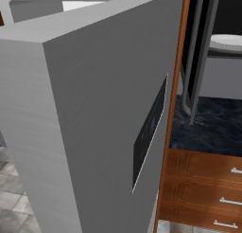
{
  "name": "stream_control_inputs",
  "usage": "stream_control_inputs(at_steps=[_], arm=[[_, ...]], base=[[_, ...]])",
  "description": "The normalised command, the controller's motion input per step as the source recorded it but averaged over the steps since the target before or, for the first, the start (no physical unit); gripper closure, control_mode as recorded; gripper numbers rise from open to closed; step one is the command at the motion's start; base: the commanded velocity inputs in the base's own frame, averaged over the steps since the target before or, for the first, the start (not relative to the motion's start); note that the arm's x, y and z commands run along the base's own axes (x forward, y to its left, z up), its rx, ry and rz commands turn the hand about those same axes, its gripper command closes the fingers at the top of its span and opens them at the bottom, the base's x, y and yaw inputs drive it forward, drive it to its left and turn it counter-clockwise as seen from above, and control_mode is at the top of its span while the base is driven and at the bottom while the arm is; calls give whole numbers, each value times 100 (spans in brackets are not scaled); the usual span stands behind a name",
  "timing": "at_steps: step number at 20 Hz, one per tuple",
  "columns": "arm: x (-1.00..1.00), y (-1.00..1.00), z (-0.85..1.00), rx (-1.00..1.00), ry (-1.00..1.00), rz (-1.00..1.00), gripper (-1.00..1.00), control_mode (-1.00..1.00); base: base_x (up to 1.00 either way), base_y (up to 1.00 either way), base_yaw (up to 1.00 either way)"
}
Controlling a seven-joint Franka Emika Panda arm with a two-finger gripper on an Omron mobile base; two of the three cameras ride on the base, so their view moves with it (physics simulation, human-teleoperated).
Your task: Transport the fish from the fridge to the microwave and turn on the microwave.
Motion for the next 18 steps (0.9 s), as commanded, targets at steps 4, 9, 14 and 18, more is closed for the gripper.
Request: stream_control_inputs(at_steps=[4,9,14,18], arm=[[-17,4,1,0,-1,7,100,-100],[-24,1,9,0,0,6,100,-100],[-36,0,18,-1,0,5,100,-100],[-41,2,19,-3,0,2,100,-100]], base=[[0,0,0],[0,0,0],[0,0,0],[0,0,0]])
